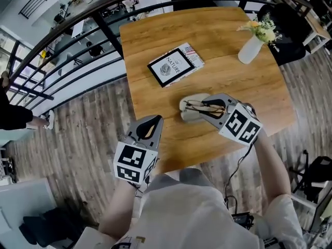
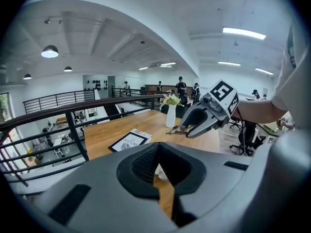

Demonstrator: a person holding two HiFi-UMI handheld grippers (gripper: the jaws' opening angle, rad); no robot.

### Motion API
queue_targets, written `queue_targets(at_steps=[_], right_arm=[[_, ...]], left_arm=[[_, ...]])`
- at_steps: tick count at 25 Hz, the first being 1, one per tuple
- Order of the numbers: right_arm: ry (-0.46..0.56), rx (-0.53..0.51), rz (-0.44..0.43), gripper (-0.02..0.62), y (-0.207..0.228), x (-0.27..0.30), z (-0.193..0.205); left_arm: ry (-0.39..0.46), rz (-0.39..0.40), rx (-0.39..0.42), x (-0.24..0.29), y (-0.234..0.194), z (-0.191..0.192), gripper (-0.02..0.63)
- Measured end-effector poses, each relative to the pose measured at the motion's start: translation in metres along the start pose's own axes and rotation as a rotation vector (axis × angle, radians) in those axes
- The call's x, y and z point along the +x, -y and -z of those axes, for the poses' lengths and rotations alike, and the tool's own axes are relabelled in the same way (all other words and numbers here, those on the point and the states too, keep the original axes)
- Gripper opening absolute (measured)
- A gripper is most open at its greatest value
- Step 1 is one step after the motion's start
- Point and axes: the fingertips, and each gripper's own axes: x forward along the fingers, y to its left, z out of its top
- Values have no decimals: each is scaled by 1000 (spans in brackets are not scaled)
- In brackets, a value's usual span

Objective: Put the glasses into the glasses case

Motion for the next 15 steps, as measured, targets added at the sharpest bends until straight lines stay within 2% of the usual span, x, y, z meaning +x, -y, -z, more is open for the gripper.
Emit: queue_targets(at_steps=[5,15], right_arm=[[-28,-27,-81,146,2,36,18],[-180,-120,-217,146,-4,104,89]], left_arm=[[-5,8,-89,10,-6,8,15],[-70,4,-142,41,-21,40,15]])
